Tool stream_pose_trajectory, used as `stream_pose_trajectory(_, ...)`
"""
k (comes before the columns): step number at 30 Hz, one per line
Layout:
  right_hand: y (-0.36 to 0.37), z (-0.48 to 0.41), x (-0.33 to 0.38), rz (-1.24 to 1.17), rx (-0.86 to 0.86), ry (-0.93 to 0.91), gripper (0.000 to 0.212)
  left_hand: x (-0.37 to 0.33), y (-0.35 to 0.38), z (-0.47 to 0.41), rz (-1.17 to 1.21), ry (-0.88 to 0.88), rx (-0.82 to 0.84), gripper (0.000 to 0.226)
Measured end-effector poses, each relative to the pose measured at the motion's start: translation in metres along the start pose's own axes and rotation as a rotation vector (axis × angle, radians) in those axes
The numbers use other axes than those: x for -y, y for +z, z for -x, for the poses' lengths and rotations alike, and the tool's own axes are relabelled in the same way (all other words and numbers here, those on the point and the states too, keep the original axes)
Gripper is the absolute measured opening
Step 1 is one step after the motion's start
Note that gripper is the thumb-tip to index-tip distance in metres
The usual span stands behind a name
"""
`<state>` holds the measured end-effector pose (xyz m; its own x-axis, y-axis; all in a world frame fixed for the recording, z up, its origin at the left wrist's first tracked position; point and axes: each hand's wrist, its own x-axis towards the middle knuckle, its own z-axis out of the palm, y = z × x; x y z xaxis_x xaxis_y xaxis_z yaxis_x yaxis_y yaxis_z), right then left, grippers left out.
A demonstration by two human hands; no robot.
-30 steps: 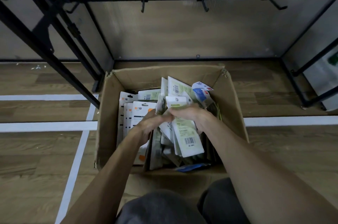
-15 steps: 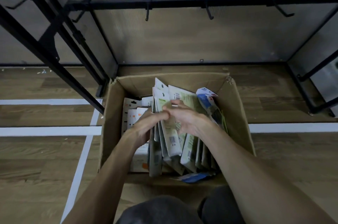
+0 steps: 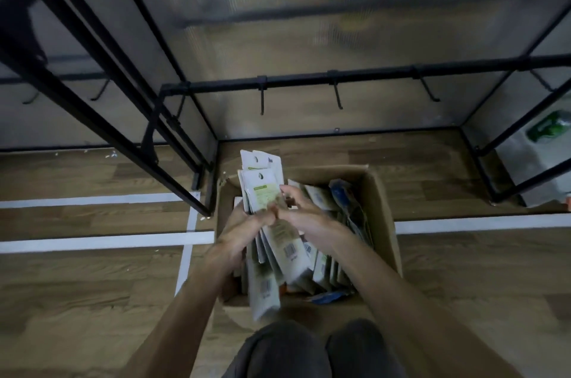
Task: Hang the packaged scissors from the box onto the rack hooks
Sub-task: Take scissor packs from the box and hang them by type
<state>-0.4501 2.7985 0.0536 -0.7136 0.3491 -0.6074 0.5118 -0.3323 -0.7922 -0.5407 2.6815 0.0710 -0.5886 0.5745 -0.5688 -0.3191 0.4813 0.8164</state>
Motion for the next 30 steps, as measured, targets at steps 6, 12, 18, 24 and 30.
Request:
stream_pose_trajectory(6, 0.0, 0.112, 0.125, -0.006, -0.154, 0.017, 0.072, -0.13, -0.003, 0.086, -0.059, 0.039, 0.088, 0.043)
stream_pose_trajectory(12, -0.005, 0.25, 0.262, 0.023, -0.116, 0.056, 0.035, -0.264, -0.019, 0.191, -0.025, -0.016, 0.197, 0.058)
stream_pose_trajectory(18, 0.007, 0.374, 0.387, 0.043, -0.072, 0.058, 0.048, -0.403, -0.035, 0.309, -0.018, -0.052, 0.28, 0.052)
stream_pose_trajectory(24, 0.015, 0.469, 0.486, 0.121, -0.114, 0.004, 0.037, -0.507, -0.037, 0.411, -0.053, 0.103, 0.342, 0.013)
stream_pose_trajectory(30, 0.007, 0.536, 0.525, 0.21, -0.261, -0.126, 0.075, -0.55, -0.016, 0.461, 0.01, 0.284, 0.256, 0.042)
